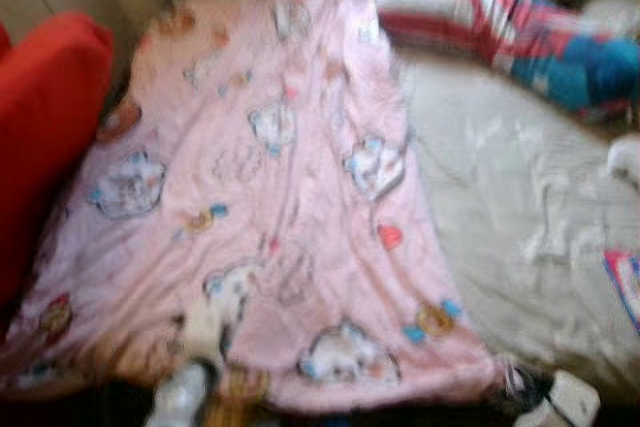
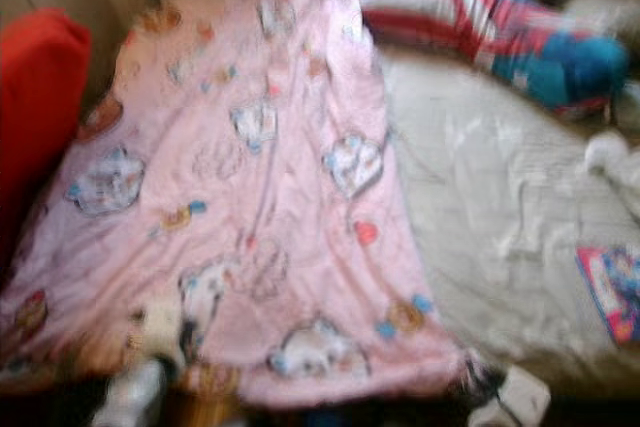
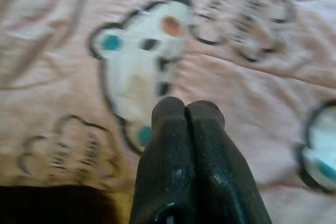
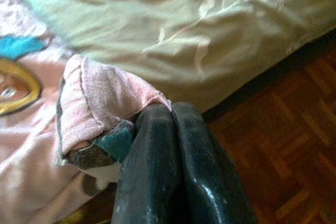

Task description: Clean up the room

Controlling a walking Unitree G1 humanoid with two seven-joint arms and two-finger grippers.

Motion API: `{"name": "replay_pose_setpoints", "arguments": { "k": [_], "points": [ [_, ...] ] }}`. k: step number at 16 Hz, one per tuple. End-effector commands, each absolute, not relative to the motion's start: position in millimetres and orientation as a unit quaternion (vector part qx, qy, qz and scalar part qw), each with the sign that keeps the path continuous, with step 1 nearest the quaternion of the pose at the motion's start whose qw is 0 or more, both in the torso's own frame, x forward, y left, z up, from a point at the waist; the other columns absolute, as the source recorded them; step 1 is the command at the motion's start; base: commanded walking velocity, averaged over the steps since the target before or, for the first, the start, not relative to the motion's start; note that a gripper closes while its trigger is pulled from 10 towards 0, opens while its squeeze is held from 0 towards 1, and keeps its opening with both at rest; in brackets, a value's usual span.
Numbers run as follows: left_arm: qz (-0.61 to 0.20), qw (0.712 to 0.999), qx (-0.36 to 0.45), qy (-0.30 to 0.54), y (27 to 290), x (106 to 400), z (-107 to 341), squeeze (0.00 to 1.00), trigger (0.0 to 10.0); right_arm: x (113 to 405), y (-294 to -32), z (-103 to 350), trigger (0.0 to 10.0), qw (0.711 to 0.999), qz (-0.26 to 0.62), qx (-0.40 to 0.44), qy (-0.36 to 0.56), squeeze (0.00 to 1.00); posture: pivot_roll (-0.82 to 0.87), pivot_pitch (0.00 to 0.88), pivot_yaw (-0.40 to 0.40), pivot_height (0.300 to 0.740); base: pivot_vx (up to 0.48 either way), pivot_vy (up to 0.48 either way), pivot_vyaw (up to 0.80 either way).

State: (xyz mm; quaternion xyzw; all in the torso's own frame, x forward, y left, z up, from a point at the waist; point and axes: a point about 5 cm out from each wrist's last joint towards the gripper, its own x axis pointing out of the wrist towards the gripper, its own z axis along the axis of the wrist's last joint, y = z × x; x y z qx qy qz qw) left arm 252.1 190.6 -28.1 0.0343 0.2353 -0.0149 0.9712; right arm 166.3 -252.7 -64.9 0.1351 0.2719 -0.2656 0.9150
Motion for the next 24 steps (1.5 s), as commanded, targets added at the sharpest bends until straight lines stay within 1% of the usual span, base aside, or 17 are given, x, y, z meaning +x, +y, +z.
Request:
{"name": "replay_pose_setpoints", "arguments": {
  "k": [1, 2, 4, 7, 8, 9, 12, 14, 15, 16, 17, 22, 23, 24],
  "points": [
    [-0.008, 0.968, 0.042, 0.247, 199.6, 245.3, -32.1, 0.0, 10.0, 149.8, -244.7, -76.2, 10.0, 0.903, -0.261, 0.138, 0.312, 0.0, 0.08, 0.198, 0.018, 0.74, 0.0, 0.0, 0.0],
    [-0.009, 0.967, 0.042, 0.25, 199.8, 244.8, -32.8, 0.0, 10.0, 135.2, -238.7, -86.5, 10.0, 0.889, -0.243, 0.105, 0.373, 0.0, 0.07, 0.199, 0.02, 0.74, 0.0, 0.0, 0.0],
    [-0.011, 0.967, 0.043, 0.249, 199.1, 245.0, -32.6, 0.0, 10.0, 121.5, -240.8, -92.1, 10.0, 0.871, -0.264, 0.107, 0.399, 0.0, 0.07, 0.2, 0.02, 0.74, 0.0, 0.0, 0.0],
    [-0.012, 0.967, 0.043, 0.25, 198.6, 245.1, -32.6, 0.0, 10.0, 106.4, -235.0, -100.8, 10.0, 0.85, -0.243, 0.091, 0.459, 0.0, 0.07, 0.202, 0.019, 0.74, 0.0, 0.0, 0.0],
    [-0.012, 0.967, 0.044, 0.252, 198.4, 245.0, -33.0, 0.0, 10.0, 99.0, -234.4, -104.1, 10.0, 0.835, -0.245, 0.084, 0.486, 0.0, 0.07, 0.202, 0.019, 0.74, 0.0, 0.0, 0.0],
    [-0.013, 0.967, 0.044, 0.251, 197.9, 244.9, -33.0, 0.0, 10.0, 95.0, -233.8, -105.7, 10.0, 0.827, -0.247, 0.084, 0.498, 0.0, 0.07, 0.201, 0.019, 0.74, 0.0, 0.0, 0.0],
    [-0.014, 0.967, 0.046, 0.25, 197.2, 245.2, -32.8, 0.0, 10.0, 89.5, -239.5, -105.6, 10.0, 0.817, -0.271, 0.075, 0.503, 0.0, 0.07, 0.202, 0.021, 0.74, 0.0, 0.0, 0.0],
    [-0.018, 0.967, 0.05, 0.25, 196.9, 245.3, -32.7, 0.0, 10.0, 92.0, -245.3, -103.2, 10.0, 0.821, -0.281, 0.078, 0.49, 0.02, 0.07, 0.201, 0.02, 0.74, 0.0, 0.0, 0.0],
    [-0.018, 0.966, 0.05, 0.251, 196.7, 245.0, -33.1, 0.0, 10.0, 94.5, -246.9, -101.7, 10.0, 0.827, -0.282, 0.081, 0.48, 0.99, 0.07, 0.2, 0.02, 0.74, 0.0, 0.0, 0.0],
    [-0.018, 0.966, 0.05, 0.252, 196.7, 245.0, -33.1, 0.0, 10.0, 96.3, -247.9, -100.7, 10.0, 0.83, -0.283, 0.081, 0.473, 1.0, 0.07, 0.202, 0.02, 0.74, 0.0, 0.0, 0.0],
    [-0.019, 0.966, 0.05, 0.252, 196.4, 245.0, -33.3, 0.0, 10.0, 101.9, -251.5, -97.3, 10.0, 0.84, -0.291, 0.081, 0.451, 1.0, 0.07, 0.202, 0.022, 0.74, 0.0, 0.0, 0.0],
    [-0.02, 0.965, 0.051, 0.258, 196.6, 243.0, -35.1, 0.0, 10.0, 107.1, -255.1, -92.7, 10.0, 0.853, -0.305, 0.087, 0.415, 1.0, 0.07, 0.2, 0.021, 0.74, 0.0, 0.0, 0.0],
    [-0.019, 0.964, 0.051, 0.261, 197.3, 242.0, -35.9, 0.0, 10.0, 109.7, -254.8, -91.0, 10.0, 0.861, -0.302, 0.085, 0.401, 0.0, 0.07, 0.198, 0.023, 0.74, 0.0, 0.0, 0.0],
    [-0.018, 0.963, 0.051, 0.265, 197.8, 240.9, -36.9, 0.0, 10.0, 112.3, -254.9, -89.5, 10.0, 0.867, -0.297, 0.078, 0.393, 0.0, 0.07, 0.194, 0.023, 0.74, 0.0, 0.0, 0.0]
  ]
}}
